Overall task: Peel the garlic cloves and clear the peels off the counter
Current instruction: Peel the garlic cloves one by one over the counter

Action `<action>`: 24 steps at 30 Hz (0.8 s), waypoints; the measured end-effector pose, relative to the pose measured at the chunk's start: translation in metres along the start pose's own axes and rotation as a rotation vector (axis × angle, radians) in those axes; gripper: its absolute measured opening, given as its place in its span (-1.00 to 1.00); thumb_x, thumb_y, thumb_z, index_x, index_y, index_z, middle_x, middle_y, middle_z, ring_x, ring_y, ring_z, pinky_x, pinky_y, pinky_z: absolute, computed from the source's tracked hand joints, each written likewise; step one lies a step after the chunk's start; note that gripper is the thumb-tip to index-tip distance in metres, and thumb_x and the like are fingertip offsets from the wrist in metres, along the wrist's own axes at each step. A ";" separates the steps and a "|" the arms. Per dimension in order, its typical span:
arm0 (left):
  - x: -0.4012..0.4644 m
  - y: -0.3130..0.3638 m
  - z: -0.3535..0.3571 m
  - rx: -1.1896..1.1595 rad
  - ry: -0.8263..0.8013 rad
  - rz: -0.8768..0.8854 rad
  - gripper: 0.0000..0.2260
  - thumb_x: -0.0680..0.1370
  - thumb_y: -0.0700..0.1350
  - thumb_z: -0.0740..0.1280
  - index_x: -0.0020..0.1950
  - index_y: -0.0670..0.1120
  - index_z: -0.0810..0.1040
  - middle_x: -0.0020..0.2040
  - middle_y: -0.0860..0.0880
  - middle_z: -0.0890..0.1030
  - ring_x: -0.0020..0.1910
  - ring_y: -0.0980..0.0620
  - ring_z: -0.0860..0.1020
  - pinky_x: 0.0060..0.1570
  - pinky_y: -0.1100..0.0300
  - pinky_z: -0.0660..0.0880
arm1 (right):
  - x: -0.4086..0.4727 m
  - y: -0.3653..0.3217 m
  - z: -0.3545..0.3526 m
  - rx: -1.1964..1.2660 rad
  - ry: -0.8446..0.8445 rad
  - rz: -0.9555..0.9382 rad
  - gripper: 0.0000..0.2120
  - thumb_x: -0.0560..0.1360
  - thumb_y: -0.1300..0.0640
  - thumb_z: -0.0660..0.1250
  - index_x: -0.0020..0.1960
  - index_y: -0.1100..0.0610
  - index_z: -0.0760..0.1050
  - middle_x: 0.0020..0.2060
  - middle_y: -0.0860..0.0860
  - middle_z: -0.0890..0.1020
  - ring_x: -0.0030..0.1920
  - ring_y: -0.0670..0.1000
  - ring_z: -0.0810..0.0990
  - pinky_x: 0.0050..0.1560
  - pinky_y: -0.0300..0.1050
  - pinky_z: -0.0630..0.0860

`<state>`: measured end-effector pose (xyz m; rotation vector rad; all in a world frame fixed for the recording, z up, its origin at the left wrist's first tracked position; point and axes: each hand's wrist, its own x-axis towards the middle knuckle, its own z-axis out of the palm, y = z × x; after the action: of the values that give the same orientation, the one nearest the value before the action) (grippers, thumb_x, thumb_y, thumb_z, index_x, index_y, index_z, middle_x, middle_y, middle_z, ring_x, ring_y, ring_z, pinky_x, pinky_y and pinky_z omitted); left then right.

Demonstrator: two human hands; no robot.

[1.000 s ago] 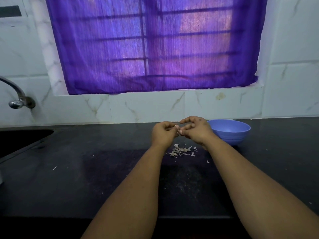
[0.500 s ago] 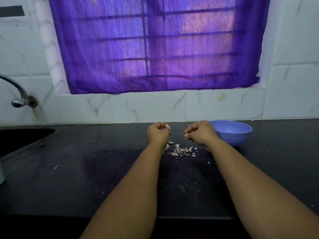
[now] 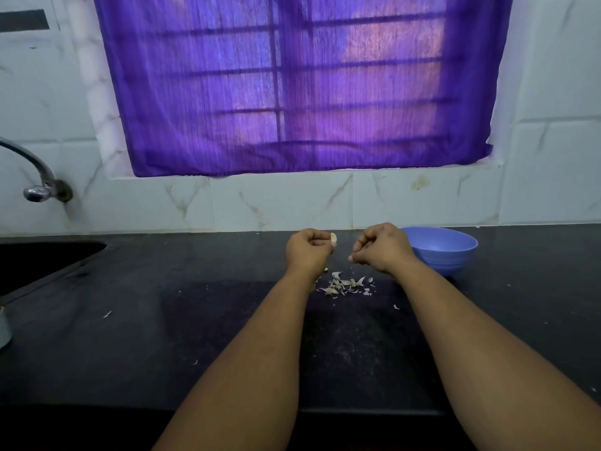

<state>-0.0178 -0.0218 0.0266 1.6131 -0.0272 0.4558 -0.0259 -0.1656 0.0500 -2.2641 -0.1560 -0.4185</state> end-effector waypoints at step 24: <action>-0.007 0.002 0.001 -0.005 -0.084 0.060 -0.91 0.44 -0.27 0.48 -0.17 -0.14 0.60 -0.28 -0.07 0.63 -0.31 0.09 0.58 -0.20 0.23 0.59 | 0.006 -0.001 0.015 0.564 -0.041 -0.027 -0.85 0.49 0.34 0.38 -0.15 0.10 0.59 -0.24 0.08 0.66 -0.19 -0.04 0.63 -0.18 -0.33 0.57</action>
<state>-0.0242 -0.0243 0.0264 1.6294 -0.1405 0.4331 -0.0167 -0.1539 0.0438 -1.7173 -0.2871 -0.2949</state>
